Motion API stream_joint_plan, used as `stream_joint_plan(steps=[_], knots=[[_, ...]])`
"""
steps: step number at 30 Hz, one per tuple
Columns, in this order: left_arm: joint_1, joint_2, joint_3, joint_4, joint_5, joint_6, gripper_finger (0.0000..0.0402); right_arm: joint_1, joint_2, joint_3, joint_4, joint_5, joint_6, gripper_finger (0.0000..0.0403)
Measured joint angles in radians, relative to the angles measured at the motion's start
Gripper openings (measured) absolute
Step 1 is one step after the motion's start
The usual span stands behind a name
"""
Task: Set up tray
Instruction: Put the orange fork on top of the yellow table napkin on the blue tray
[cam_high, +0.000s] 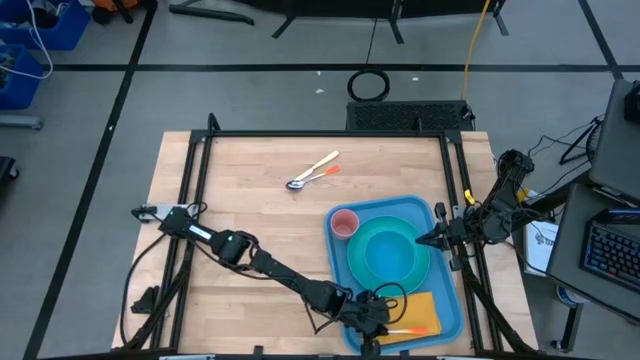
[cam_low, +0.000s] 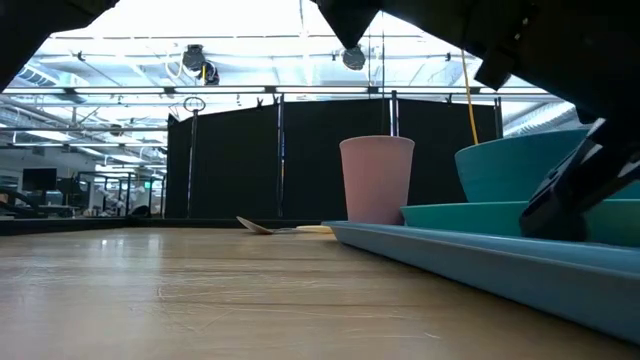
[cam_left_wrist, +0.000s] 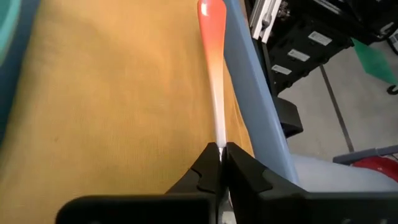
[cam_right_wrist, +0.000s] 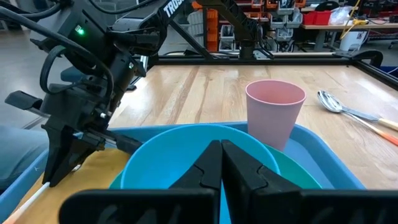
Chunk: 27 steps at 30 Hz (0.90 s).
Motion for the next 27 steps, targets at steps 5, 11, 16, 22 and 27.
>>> stream_joint_plan(steps=[5,11,16,22,27], knots=[[0.001,0.003,-0.001,0.019,0.011,0.016,0.0021,0.0,0.0,0.0,0.0,-0.001,0.0,0.0],[0.0,0.003,-0.001,0.02,0.003,0.029,0.001,0.0,0.0,0.0,0.0,-0.001,0.0,0.0],[0.0,0.003,-0.001,0.021,0.015,0.02,0.0051,0.0,0.0,0.0,-0.001,-0.001,0.0,0.0],[0.0,0.003,-0.002,0.037,0.017,0.026,0.007,0.0,0.0,0.0,-0.001,-0.002,0.0,0.0],[0.0,0.001,-0.002,0.057,0.05,0.052,0.0072,0.0,0.0,0.0,0.004,-0.002,0.11,0.0]])
